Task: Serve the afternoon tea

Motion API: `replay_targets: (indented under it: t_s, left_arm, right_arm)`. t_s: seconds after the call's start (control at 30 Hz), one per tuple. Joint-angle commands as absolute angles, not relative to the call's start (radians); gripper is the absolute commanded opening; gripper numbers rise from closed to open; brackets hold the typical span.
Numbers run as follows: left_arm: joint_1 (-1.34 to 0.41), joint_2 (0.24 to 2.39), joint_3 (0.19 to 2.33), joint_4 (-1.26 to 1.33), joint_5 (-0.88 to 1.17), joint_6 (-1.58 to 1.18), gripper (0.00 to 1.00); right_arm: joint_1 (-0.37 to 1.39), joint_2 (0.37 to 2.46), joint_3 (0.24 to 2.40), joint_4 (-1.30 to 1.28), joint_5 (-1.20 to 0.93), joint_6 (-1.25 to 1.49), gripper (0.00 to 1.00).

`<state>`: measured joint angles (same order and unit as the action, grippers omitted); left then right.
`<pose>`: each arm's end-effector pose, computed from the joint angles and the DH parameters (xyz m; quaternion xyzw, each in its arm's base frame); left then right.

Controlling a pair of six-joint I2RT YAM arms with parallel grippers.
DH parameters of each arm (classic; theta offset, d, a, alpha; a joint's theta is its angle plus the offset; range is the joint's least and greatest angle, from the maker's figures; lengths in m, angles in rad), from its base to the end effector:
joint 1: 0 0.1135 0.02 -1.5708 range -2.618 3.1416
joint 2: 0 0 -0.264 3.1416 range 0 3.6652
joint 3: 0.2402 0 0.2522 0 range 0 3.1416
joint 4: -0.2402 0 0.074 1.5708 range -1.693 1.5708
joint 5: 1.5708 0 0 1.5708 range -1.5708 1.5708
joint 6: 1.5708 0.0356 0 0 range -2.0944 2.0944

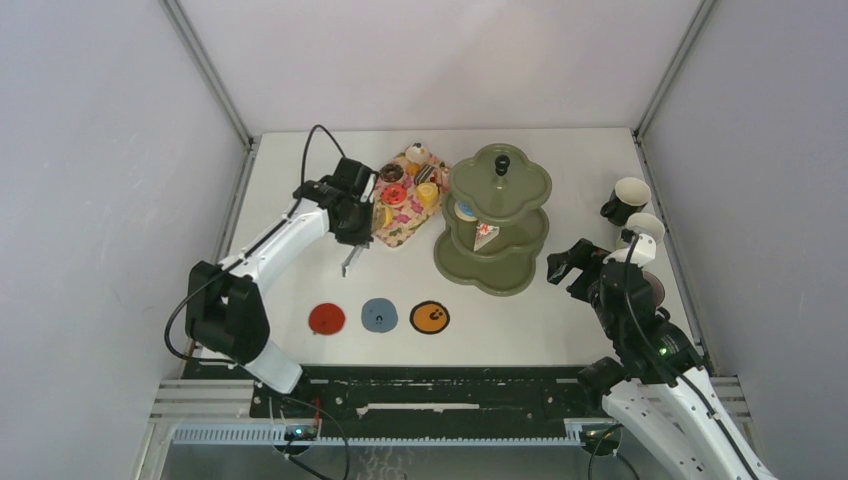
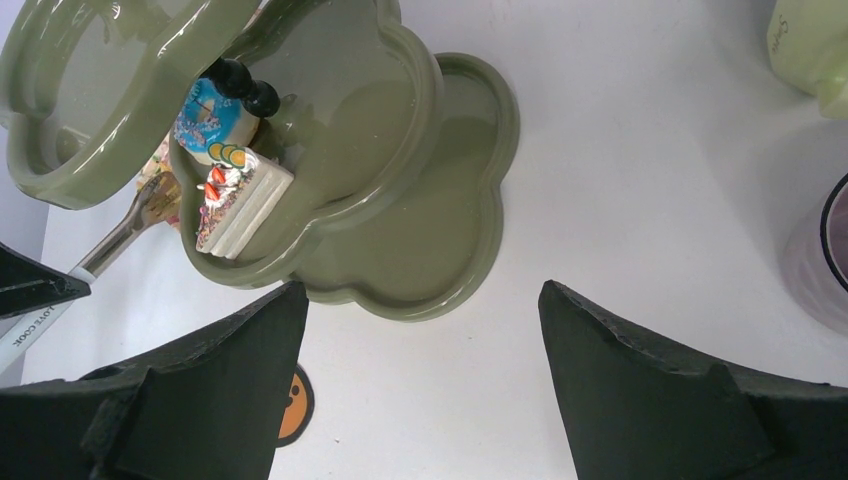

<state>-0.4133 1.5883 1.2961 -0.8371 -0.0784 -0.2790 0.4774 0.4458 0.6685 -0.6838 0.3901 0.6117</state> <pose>0.2972 -0.1273 0.2654 0.0569 0.9734 -0.0383 0.2188 0.0979 0.0354 0.2924 0.1578 0.8251 0.1268 0.5274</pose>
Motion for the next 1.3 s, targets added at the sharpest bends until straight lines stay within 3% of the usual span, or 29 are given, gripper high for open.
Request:
replay_targets:
  t_s: [0.0, 0.63, 0.87, 1.27]
  left_arm:
    - [-0.418, 1.503, 1.357, -0.861, -0.099, -0.261, 0.00]
    - [-0.494, 1.301, 1.695, -1.026, -0.056, -0.157, 0.00]
    - [-0.631, 1.380, 1.906, -1.074, -0.048, -0.114, 0.00]
    - [-0.695, 1.613, 2.186, -1.078, 0.071, -0.087, 0.00]
  right_arm:
    - [0.474, 0.441, 0.677, -0.646, 0.389, 0.624, 0.93]
    - [0.474, 0.443, 0.678, -0.635, 0.394, 0.630, 0.93]
    - [0.473, 0.445, 0.689, -0.640, 0.403, 0.633, 0.93]
    - [0.473, 0.440, 0.689, -0.647, 0.405, 0.645, 0.93]
